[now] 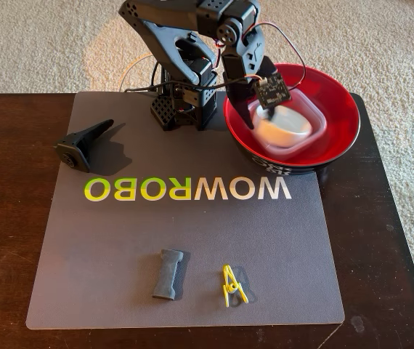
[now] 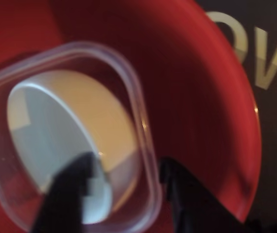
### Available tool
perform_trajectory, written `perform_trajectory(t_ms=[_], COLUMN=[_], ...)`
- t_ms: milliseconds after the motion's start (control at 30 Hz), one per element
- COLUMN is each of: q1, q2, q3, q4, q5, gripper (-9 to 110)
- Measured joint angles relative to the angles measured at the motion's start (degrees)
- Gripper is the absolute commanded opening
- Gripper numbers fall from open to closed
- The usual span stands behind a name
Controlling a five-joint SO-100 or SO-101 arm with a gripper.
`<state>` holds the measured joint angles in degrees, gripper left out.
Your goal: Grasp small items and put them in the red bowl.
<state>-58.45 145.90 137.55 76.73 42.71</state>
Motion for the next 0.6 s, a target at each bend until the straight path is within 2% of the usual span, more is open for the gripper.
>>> perform_trajectory(t_ms=[233, 333, 500, 600], q1=[3.87, 8.61, 27.69, 42.71], q2=[2.55, 2.64, -4.92, -13.97], q3=[-6.33, -11.43, -22.15, -24.61], q4=[-0.53, -0.26, -1.23, -4.39], q5=[-5.01, -8.09, -10.55, -6.24], gripper=[45, 43, 39, 36])
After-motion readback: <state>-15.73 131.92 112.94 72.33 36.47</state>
